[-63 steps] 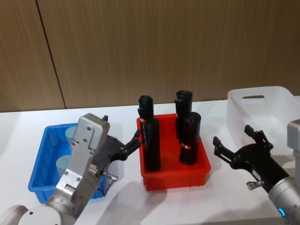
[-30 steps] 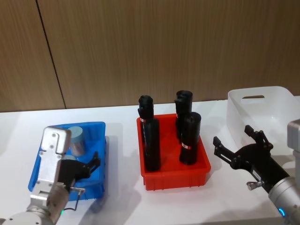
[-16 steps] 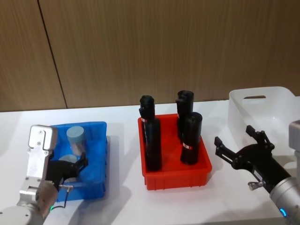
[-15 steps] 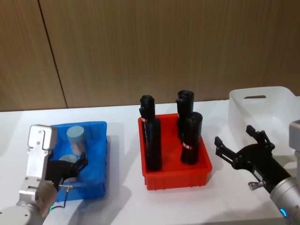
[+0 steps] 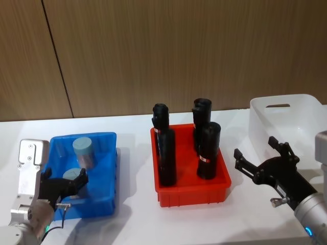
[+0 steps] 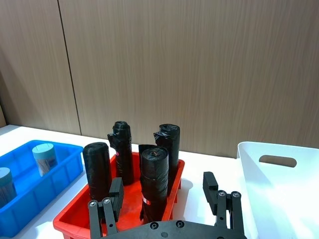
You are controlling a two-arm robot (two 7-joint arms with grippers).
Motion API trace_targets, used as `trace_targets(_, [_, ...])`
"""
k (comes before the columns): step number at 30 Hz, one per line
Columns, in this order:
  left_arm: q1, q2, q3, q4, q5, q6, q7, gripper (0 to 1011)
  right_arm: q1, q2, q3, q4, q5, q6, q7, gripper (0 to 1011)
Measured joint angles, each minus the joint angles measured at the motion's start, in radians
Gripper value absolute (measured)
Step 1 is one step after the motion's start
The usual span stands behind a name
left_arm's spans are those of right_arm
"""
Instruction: Pick the cotton swabs from the blue box and place them into the white box.
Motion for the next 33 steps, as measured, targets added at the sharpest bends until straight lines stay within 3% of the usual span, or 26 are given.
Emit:
trace_targets(18, [-0.013, 0.001, -0.015, 0.063, -0.011, -0.034, -0.112, 1004, 0.0, 0.0, 0.0, 0.0, 0.0, 0.0, 0.0, 1001])
trace_targets(33, [-0.056, -0.02, -0.018, 0.13, -0.007, -0.031, -0.178, 1004, 0.0, 0.0, 0.0, 0.0, 0.0, 0.0, 0.0, 1001])
